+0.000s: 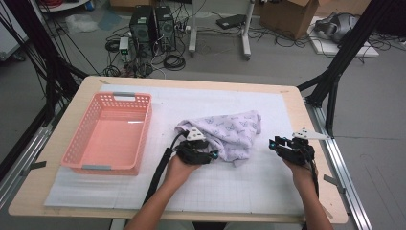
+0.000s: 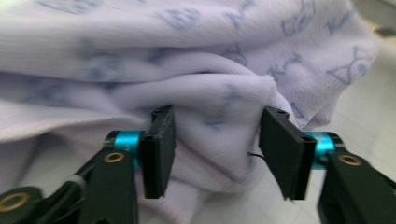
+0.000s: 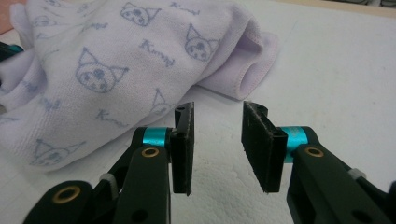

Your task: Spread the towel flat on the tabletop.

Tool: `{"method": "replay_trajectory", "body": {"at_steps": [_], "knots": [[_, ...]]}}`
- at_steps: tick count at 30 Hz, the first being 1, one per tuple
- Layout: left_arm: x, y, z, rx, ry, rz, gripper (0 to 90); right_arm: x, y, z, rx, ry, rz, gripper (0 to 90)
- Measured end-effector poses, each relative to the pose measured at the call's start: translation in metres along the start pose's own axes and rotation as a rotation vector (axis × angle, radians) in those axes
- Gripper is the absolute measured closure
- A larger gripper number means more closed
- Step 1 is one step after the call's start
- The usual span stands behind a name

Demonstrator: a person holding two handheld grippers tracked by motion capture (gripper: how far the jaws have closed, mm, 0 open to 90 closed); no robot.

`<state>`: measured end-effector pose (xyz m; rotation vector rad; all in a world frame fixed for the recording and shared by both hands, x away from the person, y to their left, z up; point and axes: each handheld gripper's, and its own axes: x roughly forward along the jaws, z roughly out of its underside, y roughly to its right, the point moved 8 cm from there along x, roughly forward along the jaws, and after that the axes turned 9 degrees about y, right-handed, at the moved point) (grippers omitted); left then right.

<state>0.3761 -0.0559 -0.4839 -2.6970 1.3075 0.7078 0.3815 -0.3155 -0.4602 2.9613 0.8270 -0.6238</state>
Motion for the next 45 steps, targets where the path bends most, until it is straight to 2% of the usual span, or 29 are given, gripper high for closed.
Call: {"method": "replay_trajectory", "body": {"at_steps": [2, 3, 4, 5, 6, 7, 8, 9, 12, 13, 15, 16, 17, 23, 25, 30, 31, 33, 34, 37, 38, 39, 41, 42, 43, 45], "knots": [[0.005, 0.002, 0.001, 0.016, -0.015, -0.009, 42.9, 0.001, 0.000, 0.002, 0.015, -0.009, -0.008, 62.7], [0.014, 0.006, 0.003, 0.043, -0.029, -0.027, 43.0, 0.001, -0.001, 0.003, 0.015, -0.015, -0.010, 62.4], [0.014, 0.006, 0.003, 0.043, -0.029, -0.027, 44.3, 0.002, -0.002, 0.004, 0.018, -0.019, -0.014, 62.3], [0.019, 0.008, 0.005, 0.098, -0.049, -0.072, 50.1, 0.003, -0.002, 0.006, 0.021, -0.024, -0.018, 62.0], [0.019, 0.007, 0.006, 0.131, -0.054, -0.099, 57.7, 0.004, -0.003, 0.007, 0.020, -0.029, -0.020, 61.9], [0.018, 0.007, 0.005, 0.149, -0.060, -0.106, 66.8, 0.004, -0.003, 0.008, 0.019, -0.035, -0.021, 61.9], [0.015, 0.006, 0.004, 0.137, -0.060, -0.094, 75.9, 0.005, -0.003, 0.009, 0.025, -0.040, -0.025, 61.5], [0.015, 0.006, 0.004, 0.137, -0.060, -0.094, 78.6, 0.006, -0.003, 0.011, 0.035, -0.046, -0.034, 61.4], [0.001, 0.005, 0.000, 0.071, -0.024, -0.062, 79.5, 0.012, -0.008, 0.020, 0.042, -0.079, -0.071, 61.0], [-0.011, 0.004, -0.003, 0.032, 0.011, -0.034, 79.4, 0.014, -0.011, 0.022, 0.034, -0.094, -0.080, 60.7], [-0.017, 0.003, -0.005, 0.018, 0.026, -0.024, 79.2, 0.019, -0.016, 0.024, 0.017, -0.110, -0.094, 59.4], [-0.029, 0.002, -0.006, -0.003, 0.052, -0.009, 79.3, 0.022, -0.019, 0.024, 0.010, -0.113, -0.096, 59.1], [-0.033, 0.001, -0.006, -0.025, 0.068, -0.002, 79.2, 0.023, -0.022, 0.024, 0.002, -0.116, -0.101, 59.1], [-0.052, -0.005, -0.001, -0.043, 0.081, 0.004, 79.4, 0.031, -0.034, 0.024, -0.004, -0.128, -0.133, 59.0], [-0.059, -0.008, 0.003, -0.055, 0.095, 0.006, 79.4, 0.038, -0.042, 0.024, -0.008, -0.128, -0.148, 56.2], [-0.067, -0.012, 0.007, -0.081, 0.121, 0.009, 79.5, 0.054, -0.065, 0.023, 0.017, -0.138, -0.229, 52.1], [-0.067, -0.012, 0.007, -0.081, 0.121, 0.009, 79.5, 0.058, -0.071, 0.024, 0.011, -0.146, -0.244, 55.8], [-0.070, -0.013, 0.010, -0.080, 0.130, 0.008, 79.5, 0.061, -0.079, 0.026, -0.029, -0.166, -0.278, 79.6], [-0.072, -0.013, 0.010, -0.083, 0.135, 0.008, 79.5, 0.060, -0.083, 0.026, -0.058, -0.164, -0.292, 82.8], [-0.077, -0.013, 0.009, -0.084, 0.149, 0.006, 79.5, 0.050, -0.085, 0.019, -0.065, -0.133, -0.310, 85.2], [-0.084, -0.013, 0.008, -0.089, 0.162, 0.013, 79.5, 0.044, -0.084, 0.016, -0.060, -0.118, -0.313, 85.3], [-0.084, -0.013, 0.008, -0.089, 0.162, 0.013, 79.5, 0.037, -0.082, 0.013, -0.062, -0.105, -0.309, 85.3], [-0.096, -0.011, 0.006, -0.086, 0.176, 0.025, 79.5, 0.022, -0.077, 0.008, -0.074, -0.084, -0.289, 85.3], [-0.096, -0.011, 0.006, -0.086, 0.176, 0.025, 79.5, 0.022, -0.077, 0.008, -0.074, -0.084, -0.289, 85.3], [-0.100, -0.010, 0.006, -0.073, 0.174, 0.031, 79.5, 0.004, -0.071, 0.006, -0.075, -0.080, -0.273, 85.3], [-0.111, -0.004, 0.006, -0.052, 0.173, 0.048, 79.5, -0.013, -0.063, 0.007, -0.073, -0.069, -0.253, 85.3]]}}
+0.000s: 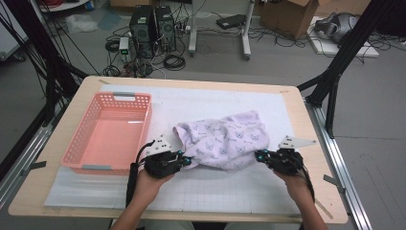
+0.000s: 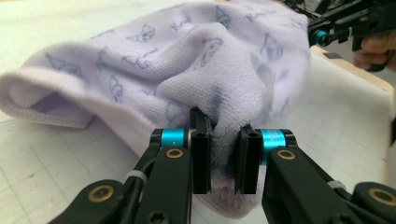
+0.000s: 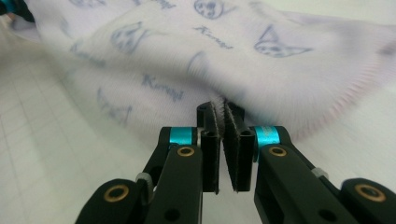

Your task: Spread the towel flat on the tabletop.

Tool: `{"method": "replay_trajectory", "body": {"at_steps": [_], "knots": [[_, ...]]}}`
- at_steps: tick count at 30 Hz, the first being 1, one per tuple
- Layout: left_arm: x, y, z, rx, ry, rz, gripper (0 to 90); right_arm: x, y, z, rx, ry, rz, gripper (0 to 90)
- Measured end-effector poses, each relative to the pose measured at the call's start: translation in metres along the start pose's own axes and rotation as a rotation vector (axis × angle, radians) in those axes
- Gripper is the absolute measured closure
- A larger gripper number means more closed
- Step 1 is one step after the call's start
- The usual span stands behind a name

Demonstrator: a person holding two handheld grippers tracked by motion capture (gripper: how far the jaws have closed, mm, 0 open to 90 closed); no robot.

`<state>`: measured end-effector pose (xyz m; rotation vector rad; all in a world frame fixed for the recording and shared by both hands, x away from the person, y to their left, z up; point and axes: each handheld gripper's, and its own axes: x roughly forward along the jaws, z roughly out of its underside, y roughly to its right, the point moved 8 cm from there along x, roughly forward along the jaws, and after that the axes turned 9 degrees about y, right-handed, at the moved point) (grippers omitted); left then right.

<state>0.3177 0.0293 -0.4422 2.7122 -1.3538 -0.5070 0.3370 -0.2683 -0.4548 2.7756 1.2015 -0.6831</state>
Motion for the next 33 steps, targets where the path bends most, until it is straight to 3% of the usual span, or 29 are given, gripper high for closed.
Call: {"method": "replay_trajectory", "body": {"at_steps": [2, 8, 12, 16, 17, 18, 19, 20, 21, 22, 23, 26, 27, 28, 33], "knots": [[-0.002, 0.003, 0.000, 0.002, 0.000, 0.007, 79.5, -0.018, 0.003, 0.003, 0.013, 0.008, 0.016, 85.3], [-0.001, 0.028, 0.003, 0.060, -0.034, 0.071, 81.0, -0.062, 0.010, -0.006, 0.023, 0.047, 0.088, 85.4], [0.008, 0.023, -0.001, 0.063, -0.037, 0.045, 80.9, -0.066, 0.012, -0.018, 0.000, 0.076, 0.132, 85.2], [0.022, -0.002, -0.011, 0.049, -0.036, -0.038, 79.5, -0.045, 0.022, -0.030, 0.013, 0.107, 0.172, 85.0], [0.022, -0.002, -0.011, 0.049, -0.036, -0.038, 79.5, -0.037, 0.027, -0.033, 0.022, 0.111, 0.182, 85.0], [0.031, -0.016, -0.018, 0.041, -0.038, -0.081, 79.5, -0.030, 0.033, -0.036, 0.031, 0.118, 0.198, 85.0], [0.031, -0.016, -0.018, 0.041, -0.038, -0.081, 79.5, -0.020, 0.039, -0.040, 0.042, 0.122, 0.210, 85.0], [0.040, -0.033, -0.022, 0.037, -0.052, -0.140, 79.6, -0.011, 0.045, -0.043, 0.044, 0.124, 0.226, 85.0], [0.040, -0.033, -0.022, 0.037, -0.052, -0.140, 79.7, -0.001, 0.052, -0.045, 0.049, 0.111, 0.241, 85.0], [0.049, -0.048, -0.022, 0.036, -0.076, -0.188, 79.8, 0.009, 0.057, -0.047, 0.054, 0.103, 0.253, 85.0], [0.053, -0.055, -0.022, 0.035, -0.078, -0.208, 80.0, 0.018, 0.062, -0.049, 0.057, 0.090, 0.268, 85.0], [0.062, -0.072, -0.018, 0.028, -0.099, -0.253, 80.5, 0.042, 0.077, -0.053, 0.049, 0.057, 0.312, 85.0], [0.062, -0.072, -0.018, 0.028, -0.099, -0.253, 80.7, 0.048, 0.082, -0.054, 0.040, 0.049, 0.323, 85.0], [0.067, -0.082, -0.017, 0.021, -0.100, -0.283, 80.8, 0.054, 0.086, -0.055, 0.045, 0.042, 0.329, 85.1], [0.079, -0.105, -0.011, 0.021, -0.112, -0.354, 81.3, 0.075, 0.105, -0.059, 0.062, 0.021, 0.390, 85.2]]}}
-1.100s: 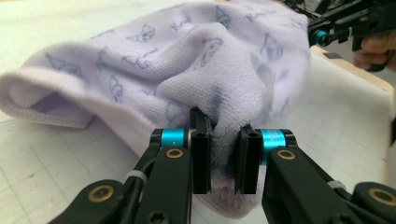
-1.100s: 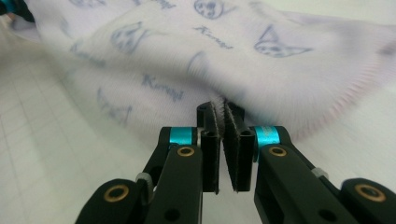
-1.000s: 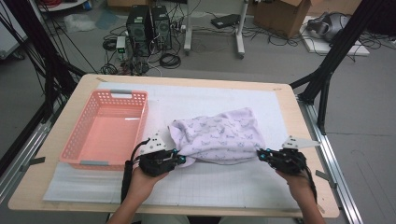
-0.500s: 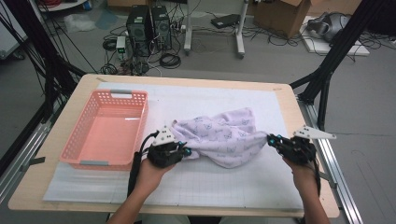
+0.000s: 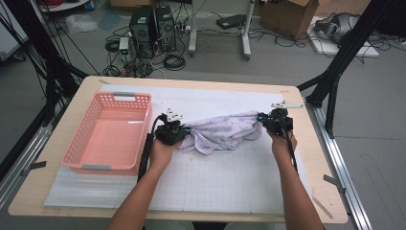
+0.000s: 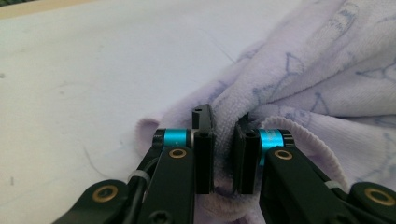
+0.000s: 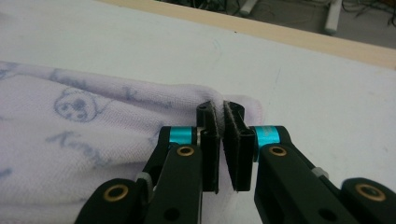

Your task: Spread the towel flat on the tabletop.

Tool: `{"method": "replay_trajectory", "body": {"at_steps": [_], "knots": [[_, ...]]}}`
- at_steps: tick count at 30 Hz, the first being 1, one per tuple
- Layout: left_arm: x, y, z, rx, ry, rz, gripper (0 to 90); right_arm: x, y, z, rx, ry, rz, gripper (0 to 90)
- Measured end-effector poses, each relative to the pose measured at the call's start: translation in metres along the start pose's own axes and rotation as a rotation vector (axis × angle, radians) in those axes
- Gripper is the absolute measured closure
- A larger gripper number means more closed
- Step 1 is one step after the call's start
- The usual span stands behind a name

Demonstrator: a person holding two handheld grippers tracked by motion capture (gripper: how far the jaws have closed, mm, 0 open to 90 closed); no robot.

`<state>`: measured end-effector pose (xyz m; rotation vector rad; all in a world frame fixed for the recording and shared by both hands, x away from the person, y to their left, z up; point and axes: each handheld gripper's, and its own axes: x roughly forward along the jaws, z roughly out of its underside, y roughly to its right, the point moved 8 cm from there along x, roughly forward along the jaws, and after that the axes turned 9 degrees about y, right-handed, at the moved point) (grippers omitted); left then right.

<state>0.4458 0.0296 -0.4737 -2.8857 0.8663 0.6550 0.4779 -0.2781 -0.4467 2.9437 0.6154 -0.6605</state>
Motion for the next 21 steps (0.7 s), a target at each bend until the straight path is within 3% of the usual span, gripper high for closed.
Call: {"method": "replay_trajectory", "body": {"at_steps": [4, 5, 6, 8, 10, 14, 16, 17, 18, 19, 21], "knots": [[0.006, 0.000, 0.001, -0.020, -0.002, 0.000, 77.2, 0.012, 0.002, 0.004, 0.040, -0.020, 0.020, 84.0], [0.002, 0.000, -0.001, -0.046, 0.003, -0.007, 71.3, 0.013, 0.002, 0.005, 0.049, -0.024, 0.005, 81.6], [0.002, 0.000, -0.001, -0.046, 0.003, -0.007, 65.2, 0.011, 0.001, 0.006, 0.056, -0.026, -0.007, 74.9], [-0.008, 0.000, -0.006, -0.067, 0.023, -0.010, 50.5, 0.004, 0.001, 0.003, 0.077, 0.013, -0.030, 63.1], [-0.016, 0.003, -0.011, -0.058, 0.041, 0.000, 43.0, -0.007, 0.000, 0.002, 0.084, 0.036, -0.046, 59.9], [-0.035, 0.022, -0.018, -0.020, 0.116, 0.060, 45.0, -0.032, -0.004, -0.003, 0.061, 0.063, -0.073, 55.8], [-0.038, 0.026, -0.016, -0.016, 0.118, 0.077, 45.5, -0.046, -0.008, -0.005, 0.034, 0.092, -0.085, 57.0], [-0.045, 0.035, -0.009, -0.025, 0.115, 0.135, 47.2, -0.053, -0.011, -0.005, 0.017, 0.100, -0.089, 58.3], [-0.045, 0.035, -0.009, -0.025, 0.115, 0.135, 49.7, -0.060, -0.013, -0.004, -0.003, 0.101, -0.096, 59.0], [-0.051, 0.044, 0.000, -0.034, 0.103, 0.181, 51.4, -0.065, -0.016, -0.001, -0.008, 0.103, -0.105, 60.2], [-0.054, 0.049, 0.010, -0.023, 0.078, 0.202, 52.8, -0.073, -0.021, 0.010, -0.043, 0.078, -0.126, 65.5]]}}
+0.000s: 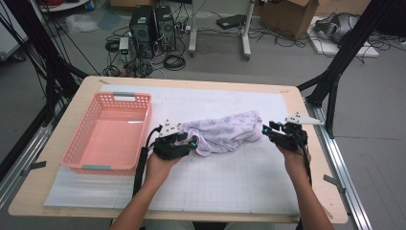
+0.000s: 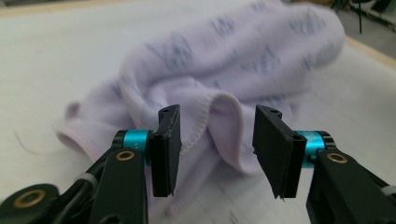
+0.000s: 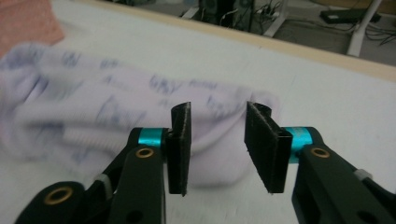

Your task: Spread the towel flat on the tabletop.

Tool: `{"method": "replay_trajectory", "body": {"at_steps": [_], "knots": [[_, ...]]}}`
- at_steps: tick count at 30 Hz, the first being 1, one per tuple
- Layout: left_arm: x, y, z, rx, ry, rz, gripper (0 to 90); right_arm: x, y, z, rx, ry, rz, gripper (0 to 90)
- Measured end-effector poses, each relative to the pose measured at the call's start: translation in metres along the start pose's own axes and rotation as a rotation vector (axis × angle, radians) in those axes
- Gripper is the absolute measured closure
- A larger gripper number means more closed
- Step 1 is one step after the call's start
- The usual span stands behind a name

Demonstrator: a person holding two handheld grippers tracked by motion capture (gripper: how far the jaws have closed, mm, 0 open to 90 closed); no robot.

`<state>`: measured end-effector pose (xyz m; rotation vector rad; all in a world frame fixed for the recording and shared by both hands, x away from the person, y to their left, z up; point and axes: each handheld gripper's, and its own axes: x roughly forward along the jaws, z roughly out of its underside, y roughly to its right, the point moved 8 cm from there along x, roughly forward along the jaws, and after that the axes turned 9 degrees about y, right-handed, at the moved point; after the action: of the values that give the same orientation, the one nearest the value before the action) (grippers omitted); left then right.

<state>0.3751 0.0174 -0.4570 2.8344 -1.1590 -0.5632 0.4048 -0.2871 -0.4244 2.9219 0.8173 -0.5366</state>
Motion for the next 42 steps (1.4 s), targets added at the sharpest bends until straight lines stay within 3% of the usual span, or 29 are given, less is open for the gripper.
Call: {"method": "replay_trajectory", "body": {"at_steps": [2, 4, 8, 9, 10, 11, 12, 13, 14, 15, 16, 17, 19, 22, 26, 28, 30, 32, 37, 39, 40, 42], "knots": [[0.000, 0.003, 0.005, -0.010, -0.001, 0.010, 54.6, -0.002, -0.008, 0.015, -0.021, -0.032, -0.035, 68.5], [0.009, 0.012, 0.018, -0.018, -0.064, 0.041, 53.8, 0.003, -0.018, 0.032, -0.041, -0.076, -0.074, 69.3], [0.022, 0.022, 0.021, -0.028, -0.078, 0.054, 45.3, 0.025, -0.041, 0.049, -0.071, -0.121, -0.140, 57.9], [0.026, 0.024, 0.021, -0.020, -0.074, 0.045, 43.5, 0.031, -0.045, 0.048, -0.083, -0.116, -0.144, 55.0], [0.036, 0.025, 0.023, -0.005, -0.086, 0.009, 43.1, 0.036, -0.048, 0.047, -0.092, -0.109, -0.140, 53.0], [0.036, 0.025, 0.023, -0.005, -0.086, 0.009, 43.0, 0.042, -0.049, 0.044, -0.093, -0.095, -0.134, 52.8], [0.045, 0.025, 0.028, 0.029, -0.114, -0.027, 43.5, 0.048, -0.050, 0.043, -0.085, -0.089, -0.136, 53.3], [0.045, 0.025, 0.028, 0.029, -0.114, -0.027, 46.0, 0.053, -0.051, 0.043, -0.071, -0.093, -0.143, 56.9], [0.051, 0.027, 0.029, 0.100, -0.131, -0.075, 50.4, 0.058, -0.053, 0.044, -0.059, -0.108, -0.166, 64.2], [0.051, 0.027, 0.028, 0.125, -0.137, -0.077, 58.7, 0.061, -0.055, 0.046, -0.063, -0.113, -0.183, 70.5], [0.051, 0.026, 0.027, 0.130, -0.142, -0.070, 72.1, 0.061, -0.056, 0.048, -0.067, -0.130, -0.192, 79.1], [0.049, 0.025, 0.025, 0.119, -0.143, -0.062, 77.2, 0.059, -0.055, 0.049, -0.072, -0.139, -0.193, 80.9], [0.041, 0.024, 0.022, 0.108, -0.143, -0.042, 79.1, 0.048, -0.052, 0.046, -0.037, -0.142, -0.202, 81.3], [0.023, 0.023, 0.015, 0.053, -0.114, 0.019, 79.1, 0.023, -0.043, 0.047, -0.013, -0.165, -0.195, 81.1], [0.004, 0.022, 0.013, 0.017, -0.098, 0.061, 79.1, -0.011, -0.034, 0.058, 0.036, -0.184, -0.210, 81.7], [-0.013, 0.024, 0.015, -0.006, -0.090, 0.086, 79.2, -0.026, -0.034, 0.065, 0.061, -0.205, -0.219, 81.9], [-0.023, 0.026, 0.018, -0.009, -0.087, 0.101, 79.3, -0.039, -0.032, 0.073, 0.073, -0.233, -0.216, 82.0], [-0.031, 0.026, 0.022, -0.003, -0.088, 0.099, 79.3, -0.050, -0.029, 0.079, 0.068, -0.246, -0.203, 82.1], [-0.040, 0.014, 0.026, -0.028, -0.075, 0.068, 79.3, -0.069, -0.008, 0.088, 0.062, -0.266, -0.097, 82.5], [-0.040, 0.011, 0.026, -0.037, -0.067, 0.051, 78.0, -0.074, 0.002, 0.092, 0.048, -0.280, -0.044, 75.0], [-0.040, 0.011, 0.024, -0.041, -0.057, 0.050, 73.5, -0.077, 0.005, 0.091, 0.069, -0.266, -0.037, 68.0], [-0.039, 0.013, 0.016, -0.064, -0.009, 0.057, 55.5, -0.082, 0.007, 0.083, 0.100, -0.207, -0.047, 66.1]]}}
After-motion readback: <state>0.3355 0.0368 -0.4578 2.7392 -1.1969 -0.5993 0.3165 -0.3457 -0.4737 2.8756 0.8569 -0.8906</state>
